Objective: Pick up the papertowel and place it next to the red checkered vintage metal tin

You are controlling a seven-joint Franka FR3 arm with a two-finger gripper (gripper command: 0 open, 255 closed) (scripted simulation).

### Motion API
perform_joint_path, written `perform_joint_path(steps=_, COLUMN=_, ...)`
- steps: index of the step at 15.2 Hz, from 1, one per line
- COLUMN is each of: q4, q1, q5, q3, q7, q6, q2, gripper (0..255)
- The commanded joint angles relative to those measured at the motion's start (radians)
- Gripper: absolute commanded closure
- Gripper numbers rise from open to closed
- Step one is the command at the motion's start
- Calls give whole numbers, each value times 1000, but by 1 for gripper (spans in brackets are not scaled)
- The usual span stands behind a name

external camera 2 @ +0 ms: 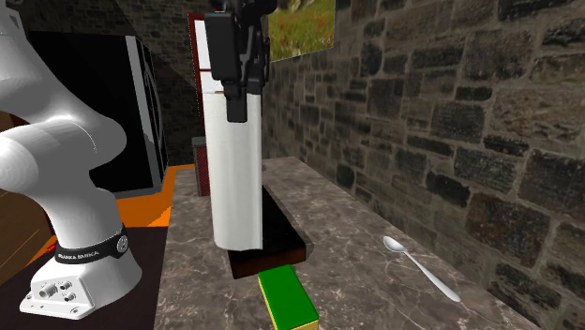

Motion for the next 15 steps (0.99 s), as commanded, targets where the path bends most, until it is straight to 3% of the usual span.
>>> perform_joint_path(steps=1, q4=34, q1=1, q5=2, q3=1, q7=-3, q6=-28, q2=6, gripper=255)
perform_joint_path(steps=15, q4=268, q1=10, q5=18, q3=8, q7=-17, q6=-212, q2=56, gripper=255)
